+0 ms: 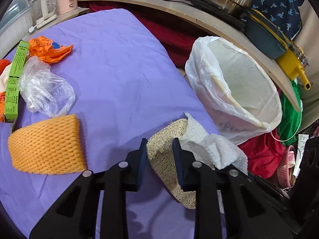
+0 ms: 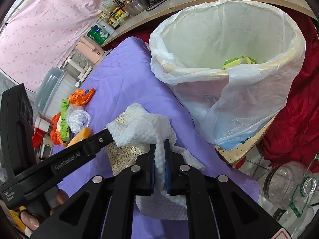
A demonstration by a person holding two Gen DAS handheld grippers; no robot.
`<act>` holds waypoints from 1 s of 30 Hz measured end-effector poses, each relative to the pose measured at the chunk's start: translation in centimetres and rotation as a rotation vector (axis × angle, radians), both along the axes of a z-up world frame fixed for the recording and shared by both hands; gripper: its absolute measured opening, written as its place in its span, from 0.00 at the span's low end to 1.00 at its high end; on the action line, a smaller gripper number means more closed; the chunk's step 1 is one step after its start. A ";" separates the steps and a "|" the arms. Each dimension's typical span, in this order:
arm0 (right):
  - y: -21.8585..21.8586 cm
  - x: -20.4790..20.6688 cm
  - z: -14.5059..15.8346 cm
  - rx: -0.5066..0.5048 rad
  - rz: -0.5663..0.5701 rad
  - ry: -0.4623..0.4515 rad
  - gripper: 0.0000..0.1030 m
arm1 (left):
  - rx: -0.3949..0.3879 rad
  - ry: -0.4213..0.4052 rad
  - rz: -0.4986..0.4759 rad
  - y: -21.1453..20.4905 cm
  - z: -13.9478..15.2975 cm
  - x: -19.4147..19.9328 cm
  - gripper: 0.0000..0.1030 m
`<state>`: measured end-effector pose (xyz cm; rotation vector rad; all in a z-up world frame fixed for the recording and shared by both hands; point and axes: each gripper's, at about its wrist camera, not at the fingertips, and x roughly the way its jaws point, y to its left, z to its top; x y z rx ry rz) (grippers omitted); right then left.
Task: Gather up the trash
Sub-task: 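Carry the towel in the right gripper while the left carries the scrubber pad over the bin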
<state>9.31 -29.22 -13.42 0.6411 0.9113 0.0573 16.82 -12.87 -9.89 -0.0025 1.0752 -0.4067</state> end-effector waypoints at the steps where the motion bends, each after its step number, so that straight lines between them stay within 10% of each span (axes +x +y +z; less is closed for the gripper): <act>1: 0.0 -0.1 0.2 -0.012 -0.001 -0.004 0.07 | -0.009 0.000 -0.001 0.2 0.2 -0.2 0.18; 30: -5.6 -1.6 12.2 -0.231 -0.186 -0.217 0.05 | -0.042 -0.257 0.021 4.0 12.2 -3.6 0.06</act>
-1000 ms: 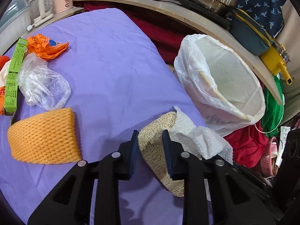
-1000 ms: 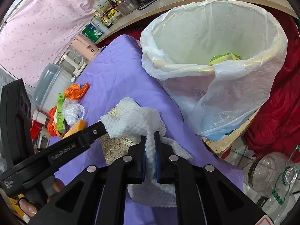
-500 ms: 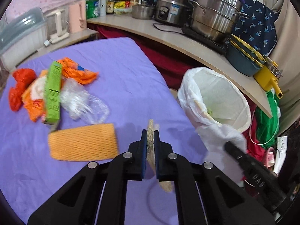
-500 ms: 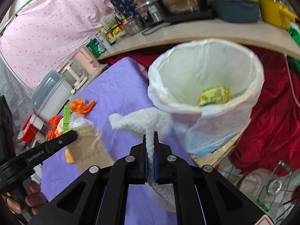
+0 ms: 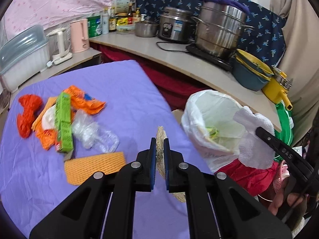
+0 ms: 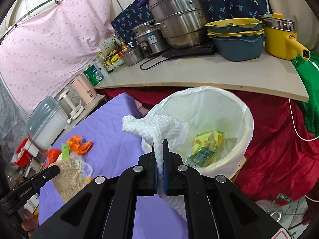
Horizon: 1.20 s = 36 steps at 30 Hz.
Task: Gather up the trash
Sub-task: 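Carry the towel in the right gripper while the left carries the scrubber pad over the bin, then open the left gripper to drop the scrubber pad while the right holds the towel over the bin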
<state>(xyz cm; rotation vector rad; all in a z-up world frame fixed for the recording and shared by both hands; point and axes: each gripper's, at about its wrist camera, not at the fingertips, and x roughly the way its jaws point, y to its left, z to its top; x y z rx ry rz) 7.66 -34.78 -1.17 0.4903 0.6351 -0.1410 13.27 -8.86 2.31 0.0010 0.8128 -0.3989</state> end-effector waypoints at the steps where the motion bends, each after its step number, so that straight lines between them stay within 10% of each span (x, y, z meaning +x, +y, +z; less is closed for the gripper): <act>1: -0.6 0.4 0.1 -0.001 -0.005 -0.001 0.05 | 0.000 -0.006 -0.007 -0.6 0.3 0.2 0.06; 32: -8.1 3.3 0.0 -0.056 -0.108 0.028 0.05 | -0.009 0.002 -0.185 -17.0 1.1 6.8 0.08; 36: -8.5 3.8 -0.6 -0.053 -0.109 0.039 0.05 | -0.016 0.031 -0.167 -17.9 0.1 8.2 0.31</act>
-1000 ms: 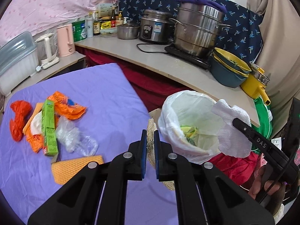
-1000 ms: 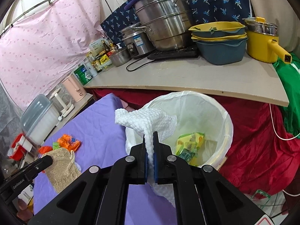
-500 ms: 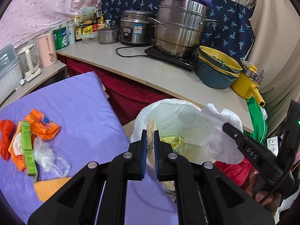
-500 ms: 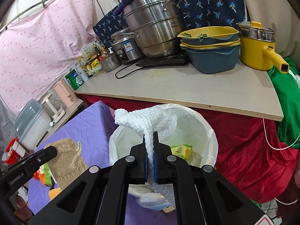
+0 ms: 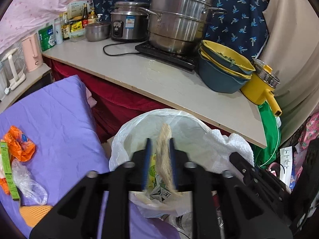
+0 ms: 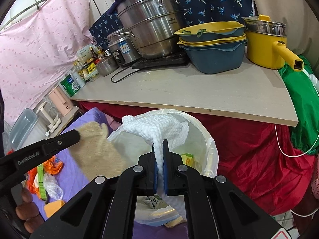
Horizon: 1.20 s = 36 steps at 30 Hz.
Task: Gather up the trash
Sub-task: 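Open the left gripper to drop the scrubber pad while the right holds the towel over the bin, then open the right gripper to drop the white paper towel into the bin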
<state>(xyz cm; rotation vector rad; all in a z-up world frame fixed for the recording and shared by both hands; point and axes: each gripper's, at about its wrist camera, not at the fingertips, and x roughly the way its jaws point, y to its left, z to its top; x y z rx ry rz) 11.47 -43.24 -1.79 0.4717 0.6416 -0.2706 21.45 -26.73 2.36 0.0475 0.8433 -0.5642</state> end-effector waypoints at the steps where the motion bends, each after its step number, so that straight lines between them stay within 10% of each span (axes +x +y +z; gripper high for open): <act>1: 0.0 0.1 -0.1 0.000 0.001 0.002 0.05 | -0.006 -0.006 0.009 0.1 -0.2 0.2 0.39; 18: 1.5 3.8 0.8 -0.031 0.043 -0.015 0.09 | 0.016 -0.056 0.138 5.4 -0.1 1.1 0.55; 24: 1.1 4.1 0.6 -0.036 0.001 -0.022 0.38 | 0.019 -0.058 0.166 7.5 -0.3 0.7 0.56; 36: 3.3 2.5 2.1 -0.053 0.023 -0.043 0.46 | 0.032 -0.088 0.195 10.0 -0.1 -1.3 0.64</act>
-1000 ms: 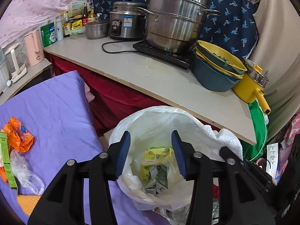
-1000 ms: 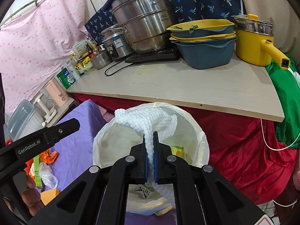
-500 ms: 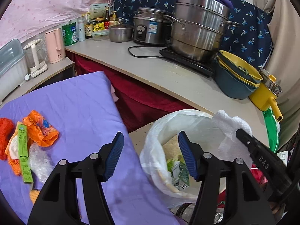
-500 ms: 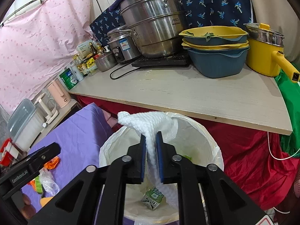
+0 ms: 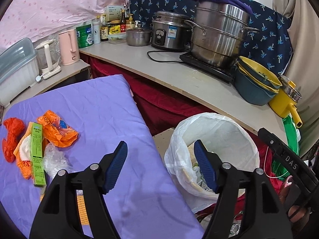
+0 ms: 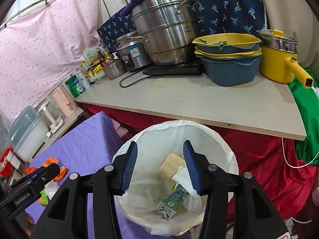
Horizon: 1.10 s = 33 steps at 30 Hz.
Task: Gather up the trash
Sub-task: 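Open the right gripper to drop the white paper towel into the bin, then move both open grippers back over the table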
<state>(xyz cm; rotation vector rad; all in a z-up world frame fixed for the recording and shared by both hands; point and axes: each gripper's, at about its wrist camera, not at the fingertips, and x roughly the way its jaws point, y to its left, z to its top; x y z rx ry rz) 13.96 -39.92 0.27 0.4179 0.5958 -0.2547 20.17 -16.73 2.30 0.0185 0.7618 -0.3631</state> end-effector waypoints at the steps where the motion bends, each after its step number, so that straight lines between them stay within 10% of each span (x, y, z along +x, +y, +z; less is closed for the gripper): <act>1: 0.4 -0.3 0.2 0.001 0.006 -0.005 0.48 | 0.003 -0.004 0.001 0.2 0.1 -0.2 0.65; 33: 20.0 -4.3 1.5 -0.010 0.293 -0.015 0.62 | 0.023 0.038 0.265 19.0 -2.0 -5.4 0.75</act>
